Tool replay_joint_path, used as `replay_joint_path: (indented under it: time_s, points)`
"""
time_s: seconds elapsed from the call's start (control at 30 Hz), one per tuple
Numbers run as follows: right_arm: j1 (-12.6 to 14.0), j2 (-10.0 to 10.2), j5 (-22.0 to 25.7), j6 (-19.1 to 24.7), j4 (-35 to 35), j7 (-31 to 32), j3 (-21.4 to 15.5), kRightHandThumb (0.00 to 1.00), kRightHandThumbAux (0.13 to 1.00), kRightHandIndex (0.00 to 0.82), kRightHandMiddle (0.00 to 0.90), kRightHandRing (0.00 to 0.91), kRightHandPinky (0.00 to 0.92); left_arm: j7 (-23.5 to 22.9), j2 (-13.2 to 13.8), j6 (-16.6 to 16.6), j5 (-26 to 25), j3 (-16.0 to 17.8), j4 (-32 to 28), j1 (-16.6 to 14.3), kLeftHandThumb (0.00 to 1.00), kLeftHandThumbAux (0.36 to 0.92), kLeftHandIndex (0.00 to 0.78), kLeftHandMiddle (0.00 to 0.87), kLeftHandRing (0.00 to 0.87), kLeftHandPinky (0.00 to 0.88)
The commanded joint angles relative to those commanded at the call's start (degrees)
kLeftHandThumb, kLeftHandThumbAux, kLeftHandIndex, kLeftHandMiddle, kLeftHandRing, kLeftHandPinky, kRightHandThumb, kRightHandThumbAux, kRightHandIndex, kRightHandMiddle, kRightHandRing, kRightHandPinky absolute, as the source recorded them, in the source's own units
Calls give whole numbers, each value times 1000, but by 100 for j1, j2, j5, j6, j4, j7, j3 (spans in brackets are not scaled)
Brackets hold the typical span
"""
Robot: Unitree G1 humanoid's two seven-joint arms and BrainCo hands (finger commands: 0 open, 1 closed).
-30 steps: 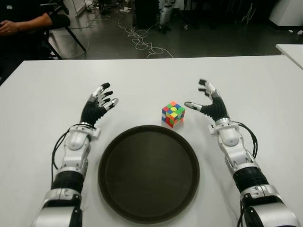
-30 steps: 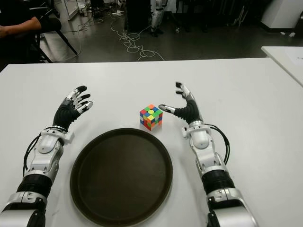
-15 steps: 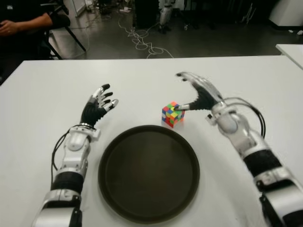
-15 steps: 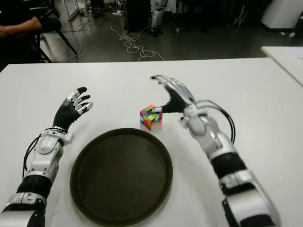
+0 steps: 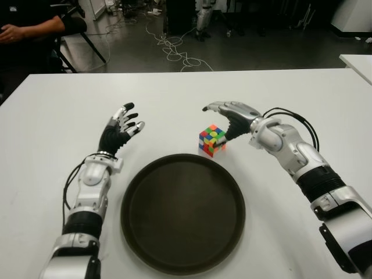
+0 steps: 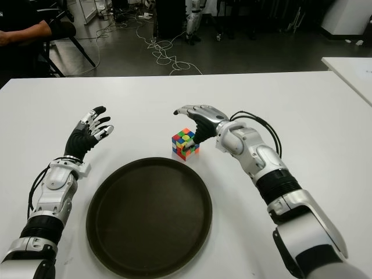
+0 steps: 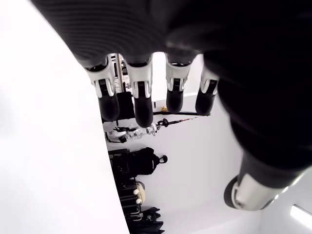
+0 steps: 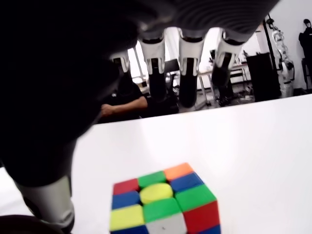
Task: Pick up the Rubik's Cube and put it in the plate
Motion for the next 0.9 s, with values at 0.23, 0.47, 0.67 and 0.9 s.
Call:
replay_joint_path:
  time_s: [0.23, 0.47, 0.67, 0.9]
  points:
    - [-140, 110, 407, -439, 718, -84, -163, 0, 793, 167, 192, 191, 177, 16, -15, 48, 2, -18, -130, 47, 179, 679, 50, 90, 113, 137]
    - [-226, 213, 577, -440, 1036, -87, -181, 0, 820, 145, 198, 223, 231, -1, -2, 29, 17, -38, -147, 59, 182, 684, 50, 91, 110, 128]
    - [-313, 273, 588, -466, 1378, -188, -160, 0, 824, 140, 194, 223, 249, 9, 3, 16, 33, -50, -150, 59, 172, 684, 57, 98, 113, 126]
    - [-433, 311, 564, -473, 1711, -315, -124, 0, 828, 138, 178, 197, 217, 47, -2, 15, 65, -43, -110, 46, 175, 671, 59, 101, 116, 129]
